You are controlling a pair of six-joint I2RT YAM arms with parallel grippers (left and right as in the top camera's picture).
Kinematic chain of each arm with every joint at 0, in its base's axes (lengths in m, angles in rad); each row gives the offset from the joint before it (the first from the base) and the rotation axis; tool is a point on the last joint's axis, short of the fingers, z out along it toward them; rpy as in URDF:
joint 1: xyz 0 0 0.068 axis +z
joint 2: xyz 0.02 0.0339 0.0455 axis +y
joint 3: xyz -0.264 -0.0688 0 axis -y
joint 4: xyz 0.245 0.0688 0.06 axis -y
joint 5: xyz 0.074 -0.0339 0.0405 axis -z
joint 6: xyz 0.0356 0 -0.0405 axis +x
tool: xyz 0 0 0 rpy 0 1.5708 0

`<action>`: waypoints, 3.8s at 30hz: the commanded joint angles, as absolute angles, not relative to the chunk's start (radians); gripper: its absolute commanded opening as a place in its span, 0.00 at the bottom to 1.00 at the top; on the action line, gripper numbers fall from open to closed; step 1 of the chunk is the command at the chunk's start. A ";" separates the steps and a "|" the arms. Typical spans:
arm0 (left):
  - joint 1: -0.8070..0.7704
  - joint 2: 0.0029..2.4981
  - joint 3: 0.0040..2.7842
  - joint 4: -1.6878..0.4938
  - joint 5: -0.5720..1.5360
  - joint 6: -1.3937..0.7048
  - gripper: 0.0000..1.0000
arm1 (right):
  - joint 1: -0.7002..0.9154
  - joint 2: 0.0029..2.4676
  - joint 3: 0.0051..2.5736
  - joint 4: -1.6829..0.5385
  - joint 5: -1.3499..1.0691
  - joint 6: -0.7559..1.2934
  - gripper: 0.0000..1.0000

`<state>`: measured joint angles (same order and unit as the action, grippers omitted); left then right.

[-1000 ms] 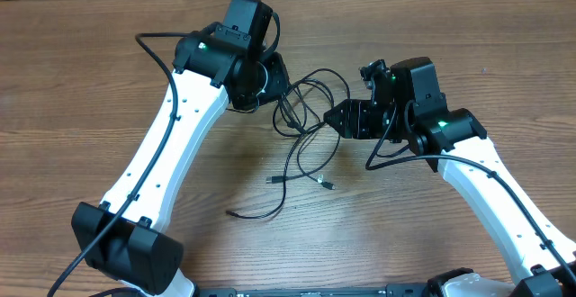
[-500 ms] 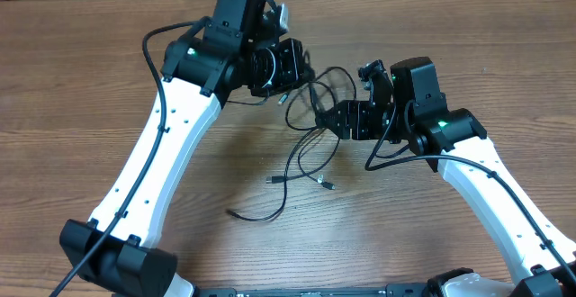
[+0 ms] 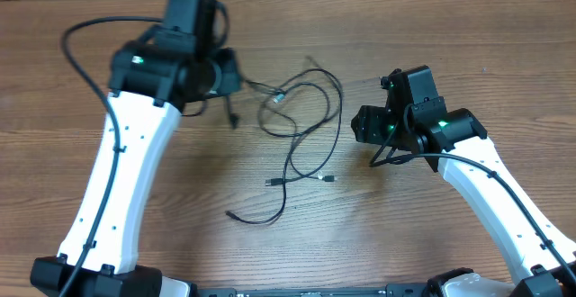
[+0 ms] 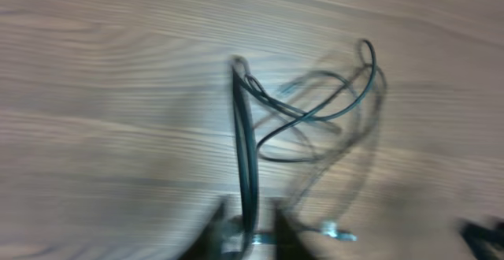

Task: Untangle cables

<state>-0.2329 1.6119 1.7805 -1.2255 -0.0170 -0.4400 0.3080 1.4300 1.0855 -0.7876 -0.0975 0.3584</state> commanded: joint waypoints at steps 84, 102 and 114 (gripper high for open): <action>-0.358 1.955 2.315 -0.887 0.569 -0.239 0.04 | 0.307 1.427 1.205 -0.914 -0.236 0.309 0.77; -0.358 1.633 2.410 -0.757 0.472 -0.303 0.04 | 0.307 1.427 1.205 -0.914 -0.225 0.308 0.77; -0.295 1.637 2.410 -0.966 0.053 -0.292 0.04 | 0.307 1.427 1.205 -0.914 -0.225 0.308 0.77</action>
